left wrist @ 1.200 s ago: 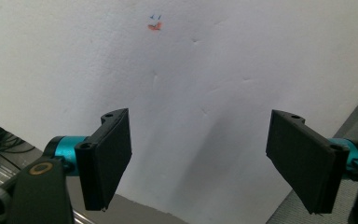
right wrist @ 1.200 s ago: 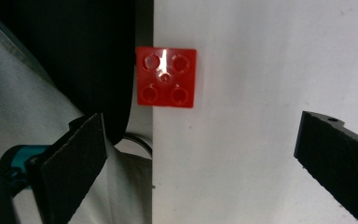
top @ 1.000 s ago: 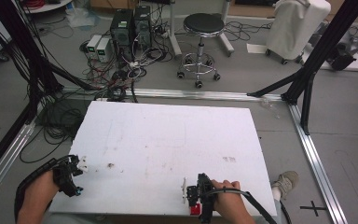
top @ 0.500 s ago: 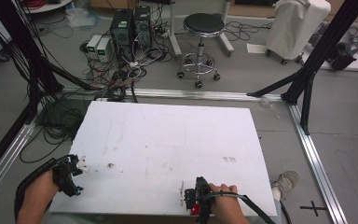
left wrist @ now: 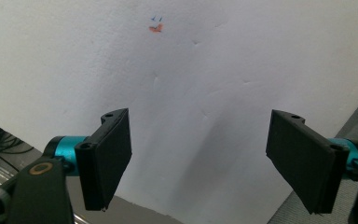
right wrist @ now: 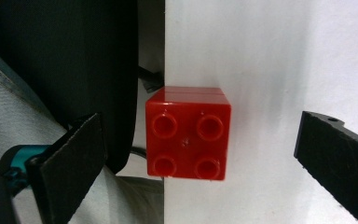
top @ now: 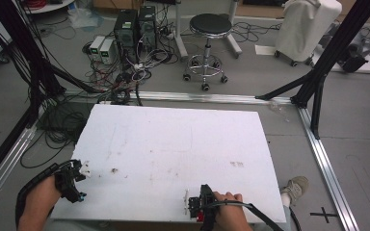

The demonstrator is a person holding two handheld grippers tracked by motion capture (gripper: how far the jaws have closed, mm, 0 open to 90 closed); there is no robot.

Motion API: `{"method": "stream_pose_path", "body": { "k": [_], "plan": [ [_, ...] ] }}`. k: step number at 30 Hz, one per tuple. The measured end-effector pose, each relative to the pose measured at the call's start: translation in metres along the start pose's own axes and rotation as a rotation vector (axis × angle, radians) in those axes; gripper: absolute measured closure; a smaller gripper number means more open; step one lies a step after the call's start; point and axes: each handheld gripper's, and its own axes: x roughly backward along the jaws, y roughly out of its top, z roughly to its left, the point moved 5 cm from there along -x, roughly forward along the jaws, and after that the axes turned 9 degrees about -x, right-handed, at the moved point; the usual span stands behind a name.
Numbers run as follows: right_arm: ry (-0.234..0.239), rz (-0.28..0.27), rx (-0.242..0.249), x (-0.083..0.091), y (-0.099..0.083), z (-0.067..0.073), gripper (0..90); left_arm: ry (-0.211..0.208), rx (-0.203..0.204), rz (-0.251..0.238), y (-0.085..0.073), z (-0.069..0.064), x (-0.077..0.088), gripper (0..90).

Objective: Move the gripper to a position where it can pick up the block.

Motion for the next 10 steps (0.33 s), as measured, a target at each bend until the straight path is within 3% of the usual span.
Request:
{"method": "stream_pose_path", "body": {
  "k": [10],
  "plan": [
    [-0.001,-0.003,-0.007,-0.0004,-0.0007,0.0019,1.8,-0.004,0.004,-0.004,0.0011,-0.0002,-0.0012,22.5]
  ]
}}
